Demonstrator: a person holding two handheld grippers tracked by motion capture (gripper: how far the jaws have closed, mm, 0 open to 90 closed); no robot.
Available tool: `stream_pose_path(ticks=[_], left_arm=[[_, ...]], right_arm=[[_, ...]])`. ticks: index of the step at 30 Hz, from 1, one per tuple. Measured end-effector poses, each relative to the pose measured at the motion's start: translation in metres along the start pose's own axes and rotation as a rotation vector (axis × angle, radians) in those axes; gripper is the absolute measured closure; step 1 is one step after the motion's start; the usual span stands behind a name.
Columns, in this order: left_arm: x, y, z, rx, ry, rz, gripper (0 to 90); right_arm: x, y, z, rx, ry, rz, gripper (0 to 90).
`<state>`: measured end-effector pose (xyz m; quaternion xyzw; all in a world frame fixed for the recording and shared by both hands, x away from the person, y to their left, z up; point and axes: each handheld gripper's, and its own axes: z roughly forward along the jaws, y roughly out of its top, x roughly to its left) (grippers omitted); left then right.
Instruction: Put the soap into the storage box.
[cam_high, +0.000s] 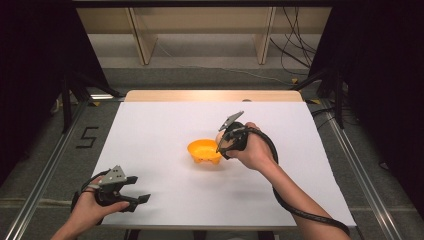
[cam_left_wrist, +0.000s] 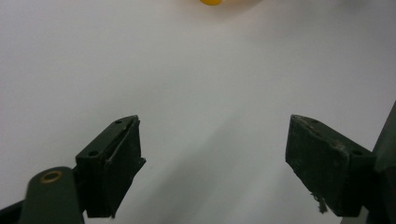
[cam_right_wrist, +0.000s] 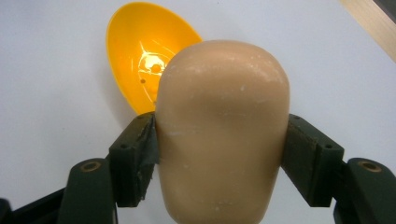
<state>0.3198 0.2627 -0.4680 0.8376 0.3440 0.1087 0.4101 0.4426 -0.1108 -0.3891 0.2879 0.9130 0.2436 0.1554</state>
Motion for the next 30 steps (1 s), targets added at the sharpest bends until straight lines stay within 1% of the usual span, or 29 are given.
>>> stream_pose_path(ticks=[3,4,5,6,7,8,9,10,11,12,13,14,15,16,17,18,19,20,21,22,23,24,25,27,30], left_arm=[[0.0,0.0,0.0,-0.007,0.004,0.002,18.1],[0.001,0.0,0.0,-0.004,0.0,0.002,18.0],[0.001,0.0,0.0,-0.006,0.001,0.002,18.0],[0.001,0.0,0.0,-0.008,0.001,0.001,18.0],[0.001,0.0,0.0,-0.004,0.002,0.003,18.0],[0.001,0.0,0.0,-0.007,0.0,0.003,18.0],[0.001,0.0,0.0,-0.007,0.0,0.003,18.0],[0.001,0.0,0.0,-0.003,0.003,0.009,18.0],[0.001,0.0,0.0,-0.003,0.003,0.009,18.1],[0.001,0.0,0.0,-0.007,0.0,0.003,18.1],[0.001,0.0,0.0,-0.007,0.0,0.003,18.1],[0.001,0.0,0.0,-0.005,-0.001,0.005,18.0],[0.001,0.0,0.0,-0.005,-0.001,0.005,18.1],[0.001,0.0,0.0,-0.006,0.005,0.009,18.0],[0.001,0.0,0.0,-0.006,0.005,0.009,18.0],[0.001,0.0,0.0,-0.003,0.004,0.009,18.0],[0.001,0.0,0.0,-0.002,0.004,0.007,18.0],[0.001,0.0,0.0,-0.009,0.0,0.001,17.8],[0.001,0.0,0.0,-0.009,0.0,0.001,17.7],[0.0,0.0,0.0,-0.004,-0.001,-0.018,17.7],[0.001,0.0,0.0,-0.009,0.001,0.002,17.6],[0.001,0.0,0.0,-0.009,0.001,0.001,17.7],[0.001,0.0,0.0,-0.009,0.001,0.003,17.6],[0.001,0.0,0.0,-0.01,0.0,0.003,17.6],[0.0,0.0,0.0,-0.006,0.001,-0.006,17.6]], right_arm=[[0.0,0.001,0.0,-0.005,-0.003,-0.005,33.5],[0.0,0.002,0.001,-0.004,0.004,-0.01,33.5],[-0.002,0.003,0.001,-0.007,0.004,-0.03,33.6],[-0.001,0.003,0.002,-0.007,0.004,-0.016,33.5],[-0.001,0.004,0.002,-0.007,0.0,-0.013,33.5],[-0.001,0.004,0.003,-0.008,-0.001,-0.012,33.5],[-0.001,0.005,0.003,-0.009,0.007,-0.009,33.6],[-0.002,0.005,0.003,-0.011,0.0,-0.026,33.5],[-0.002,0.005,0.003,-0.011,0.0,-0.026,33.5],[-0.001,0.006,0.004,-0.006,-0.003,-0.014,33.5],[-0.003,0.007,0.005,-0.016,0.012,-0.041,33.5],[0.0,0.007,0.004,-0.005,0.005,-0.009,33.6],[-0.001,0.007,0.005,-0.009,0.003,-0.026,33.5],[0.0,0.008,0.005,-0.008,0.004,-0.01,33.5],[-0.001,0.009,0.006,-0.013,0.008,-0.014,33.5],[0.0,0.009,0.006,-0.01,0.004,-0.007,33.5],[0.0,0.01,0.006,-0.012,0.003,-0.012,33.5],[-0.002,0.011,0.007,-0.016,0.006,-0.033,33.5],[-0.001,0.011,0.007,-0.013,0.012,-0.028,33.5],[-0.002,0.012,0.007,-0.013,0.021,-0.033,33.5],[-0.001,0.012,0.007,-0.013,0.01,-0.031,33.5],[-0.001,0.013,0.007,-0.022,0.009,-0.032,33.5],[-0.001,0.013,0.007,-0.019,0.009,-0.014,33.5],[-0.001,0.014,0.008,-0.021,0.011,-0.025,33.5],[-0.001,0.015,0.01,-0.015,0.015,-0.026,33.5]])
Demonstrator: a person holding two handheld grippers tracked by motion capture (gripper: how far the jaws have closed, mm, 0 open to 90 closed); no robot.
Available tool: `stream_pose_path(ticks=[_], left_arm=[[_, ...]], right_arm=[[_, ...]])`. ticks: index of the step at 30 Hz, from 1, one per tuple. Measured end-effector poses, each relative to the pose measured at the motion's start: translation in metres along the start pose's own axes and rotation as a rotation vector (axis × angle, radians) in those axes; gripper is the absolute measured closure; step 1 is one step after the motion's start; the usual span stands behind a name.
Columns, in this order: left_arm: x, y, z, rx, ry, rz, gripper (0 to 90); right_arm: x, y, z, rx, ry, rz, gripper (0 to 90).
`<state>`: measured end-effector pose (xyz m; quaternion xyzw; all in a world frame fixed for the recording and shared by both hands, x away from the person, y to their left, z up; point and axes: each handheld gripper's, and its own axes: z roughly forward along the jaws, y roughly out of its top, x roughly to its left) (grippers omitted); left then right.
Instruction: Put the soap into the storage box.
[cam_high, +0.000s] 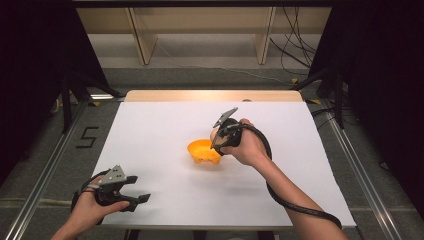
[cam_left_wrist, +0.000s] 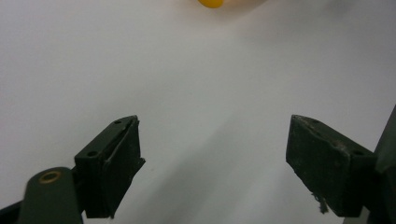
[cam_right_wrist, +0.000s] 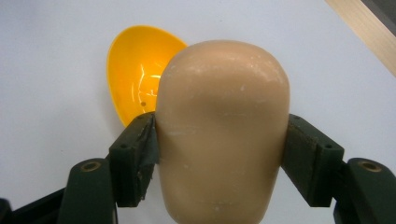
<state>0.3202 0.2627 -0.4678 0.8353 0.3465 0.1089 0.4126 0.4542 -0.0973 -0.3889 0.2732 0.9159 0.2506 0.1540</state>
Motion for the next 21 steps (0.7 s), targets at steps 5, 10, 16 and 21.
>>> stream_pose_path(ticks=[5,10,16,21], left_arm=[[-0.001,0.0,0.0,0.001,-0.003,-0.017,17.6],[0.0,0.0,0.0,0.011,-0.004,-0.005,17.6],[0.002,0.0,-0.001,0.01,-0.002,0.015,17.4],[0.002,0.0,-0.001,0.01,-0.003,0.017,17.4]], right_arm=[[0.0,0.002,0.003,0.004,0.007,0.001,33.5],[-0.003,0.006,0.004,0.009,0.026,-0.028,33.5],[-0.003,0.01,0.009,0.016,0.038,-0.045,33.5],[-0.003,0.012,0.015,0.008,0.062,-0.047,33.5]])
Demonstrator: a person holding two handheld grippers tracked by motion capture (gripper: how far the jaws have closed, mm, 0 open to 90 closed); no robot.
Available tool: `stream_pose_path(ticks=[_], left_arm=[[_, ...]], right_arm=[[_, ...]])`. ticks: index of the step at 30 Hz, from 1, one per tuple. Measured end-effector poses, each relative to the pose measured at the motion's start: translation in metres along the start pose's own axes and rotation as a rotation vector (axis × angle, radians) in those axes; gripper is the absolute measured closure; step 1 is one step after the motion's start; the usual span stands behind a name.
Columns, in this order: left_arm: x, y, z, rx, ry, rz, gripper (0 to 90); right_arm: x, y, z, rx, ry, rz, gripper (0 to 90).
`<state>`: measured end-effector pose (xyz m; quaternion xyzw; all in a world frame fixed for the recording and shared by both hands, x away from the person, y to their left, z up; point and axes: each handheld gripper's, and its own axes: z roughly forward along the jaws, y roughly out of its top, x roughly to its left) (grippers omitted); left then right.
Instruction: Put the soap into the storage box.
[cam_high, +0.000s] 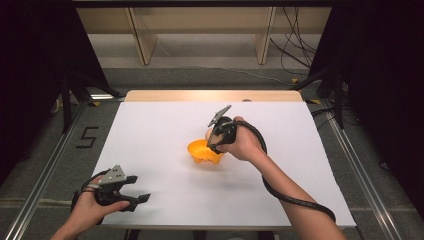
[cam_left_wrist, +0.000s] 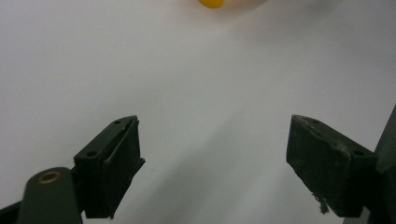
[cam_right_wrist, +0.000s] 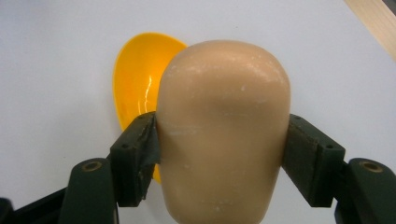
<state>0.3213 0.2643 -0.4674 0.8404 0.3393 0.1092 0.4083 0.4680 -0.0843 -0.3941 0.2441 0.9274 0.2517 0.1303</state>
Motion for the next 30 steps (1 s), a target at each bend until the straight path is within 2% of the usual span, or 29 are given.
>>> stream_pose_path(ticks=[1,3,13,14,15,17,19,20,23,27,29,30], left_arm=[[-0.001,0.0,0.0,0.0,0.0,-0.021,17.4],[0.0,0.0,0.0,0.001,0.0,0.0,17.4],[0.0,0.0,0.001,-0.008,0.002,-0.012,17.4],[0.0,0.0,0.001,-0.006,0.003,-0.011,17.3],[0.0,0.0,0.0,-0.001,0.005,-0.004,17.3],[-0.001,0.0,0.001,-0.01,0.003,-0.016,17.2],[0.0,0.0,0.0,-0.002,0.007,-0.006,17.1],[0.0,0.0,0.0,-0.003,0.007,-0.008,17.1],[0.0,0.0,0.001,0.0,0.006,-0.004,16.9],[0.0,0.0,0.0,-0.002,0.008,-0.008,16.9],[-0.001,0.0,0.001,-0.017,0.001,-0.025,16.9],[0.0,0.0,0.001,-0.011,0.004,-0.019,16.9]], right_arm=[[0.0,0.001,0.001,-0.004,0.002,-0.006,33.5],[0.0,0.003,0.003,-0.009,0.008,-0.018,33.5],[0.0,0.008,0.015,-0.013,0.03,-0.039,33.5],[0.001,0.008,0.016,-0.006,0.031,-0.019,33.5],[-0.001,0.008,0.017,-0.012,0.028,-0.04,33.5],[-0.001,0.008,0.019,-0.006,0.036,-0.043,33.5],[-0.001,0.008,0.02,-0.006,0.039,-0.049,33.5],[0.0,0.007,0.021,-0.003,0.041,-0.036,33.5],[-0.001,0.006,0.024,-0.009,0.052,-0.065,33.5],[-0.002,0.007,0.025,-0.006,0.056,-0.07,33.5],[-0.002,0.006,0.027,-0.009,0.068,-0.069,33.5],[-0.002,0.006,0.027,-0.005,0.067,-0.069,33.5]])
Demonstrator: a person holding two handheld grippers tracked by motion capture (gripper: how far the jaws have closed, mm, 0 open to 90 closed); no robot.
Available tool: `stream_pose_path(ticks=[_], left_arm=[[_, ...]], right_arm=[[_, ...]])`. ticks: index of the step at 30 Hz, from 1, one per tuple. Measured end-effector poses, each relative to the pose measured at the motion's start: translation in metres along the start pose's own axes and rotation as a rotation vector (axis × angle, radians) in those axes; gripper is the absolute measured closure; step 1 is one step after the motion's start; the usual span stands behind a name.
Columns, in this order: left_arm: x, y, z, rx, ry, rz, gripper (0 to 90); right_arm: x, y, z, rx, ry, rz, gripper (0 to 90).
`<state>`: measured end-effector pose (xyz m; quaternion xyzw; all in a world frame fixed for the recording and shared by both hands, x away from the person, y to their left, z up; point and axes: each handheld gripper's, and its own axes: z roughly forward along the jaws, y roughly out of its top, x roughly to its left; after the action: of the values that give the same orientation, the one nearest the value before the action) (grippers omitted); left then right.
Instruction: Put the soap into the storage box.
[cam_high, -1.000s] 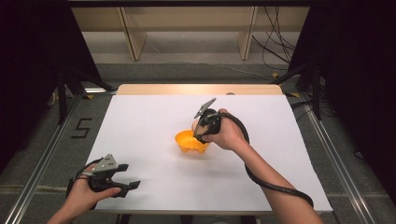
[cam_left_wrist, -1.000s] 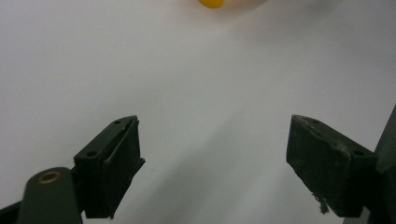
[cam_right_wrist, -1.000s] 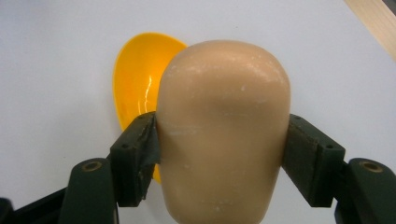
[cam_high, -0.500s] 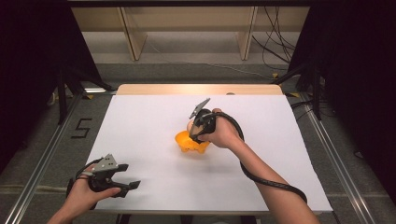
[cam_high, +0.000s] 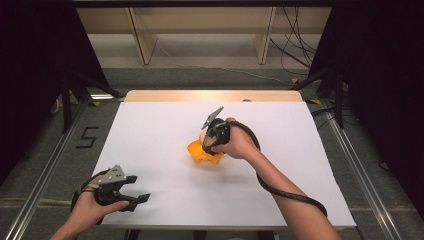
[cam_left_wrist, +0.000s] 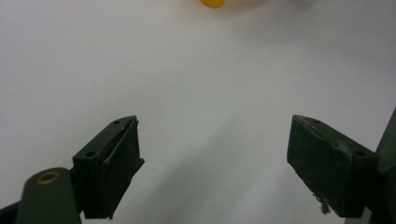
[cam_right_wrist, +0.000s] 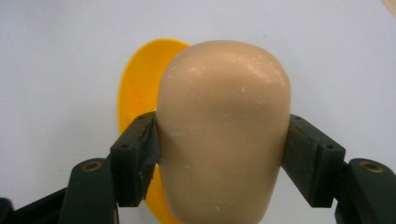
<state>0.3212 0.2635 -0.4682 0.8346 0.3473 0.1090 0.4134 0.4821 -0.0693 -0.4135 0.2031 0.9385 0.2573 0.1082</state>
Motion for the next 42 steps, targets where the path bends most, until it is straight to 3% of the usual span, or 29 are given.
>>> stream_pose_path(ticks=[1,11,15,17,18,21,24,26,27,30,32,34,36,38,40,42], left_arm=[[0.001,0.0,-0.001,0.013,0.003,0.015,16.9],[0.0,0.0,0.0,-0.002,-0.002,0.001,16.9],[0.0,0.0,0.0,-0.006,-0.003,-0.006,16.9],[0.001,0.0,-0.001,0.003,0.003,0.009,16.9],[0.0,0.0,0.0,-0.004,-0.002,-0.011,16.9],[0.001,0.0,-0.001,0.003,0.0,0.006,16.9],[0.001,0.0,-0.001,0.002,0.0,0.007,16.9],[-0.001,0.0,0.0,-0.004,-0.003,-0.014,16.9],[0.0,0.0,-0.001,-0.005,-0.002,0.003,16.9],[0.0,0.0,0.0,-0.004,0.0,0.003,16.9],[0.0,0.0,0.0,-0.004,0.0,0.001,16.9],[-0.001,0.0,0.0,-0.009,0.0,-0.006,16.9],[0.0,0.0,0.0,-0.003,0.004,0.001,16.9],[0.0,-0.001,0.0,0.002,0.003,-0.015,16.9],[0.002,0.0,-0.001,0.007,0.01,0.012,16.9],[0.0,-0.001,0.001,0.001,0.005,-0.023,16.9]], right_arm=[[0.0,0.0,0.0,0.004,0.0,0.006,33.4],[0.0,-0.002,0.005,-0.015,0.015,0.025,32.5],[0.001,0.001,0.003,-0.04,0.011,0.019,36.0],[0.002,0.002,0.0,-0.044,0.013,0.04,35.6],[0.001,0.002,-0.001,-0.058,0.01,0.042,35.6],[0.001,0.001,-0.004,-0.069,0.005,0.039,36.6],[0.004,-0.003,-0.008,-0.075,0.003,0.076,40.4],[0.004,-0.004,-0.01,-0.086,-0.003,0.077,43.2],[0.005,-0.008,-0.015,-0.096,-0.017,0.08,47.1],[0.008,-0.018,-0.023,-0.111,-0.035,0.122,51.8],[0.009,-0.025,-0.027,-0.133,-0.043,0.12,52.4],[0.011,-0.033,-0.035,-0.127,-0.038,0.155,52.2],[0.015,-0.043,-0.039,-0.152,-0.066,0.185,51.8],[0.014,-0.054,-0.044,-0.18,-0.068,0.16,50.7],[0.017,-0.066,-0.049,-0.183,-0.088,0.17,49.8],[0.021,-0.078,-0.053,-0.178,-0.089,0.194,49.2]])
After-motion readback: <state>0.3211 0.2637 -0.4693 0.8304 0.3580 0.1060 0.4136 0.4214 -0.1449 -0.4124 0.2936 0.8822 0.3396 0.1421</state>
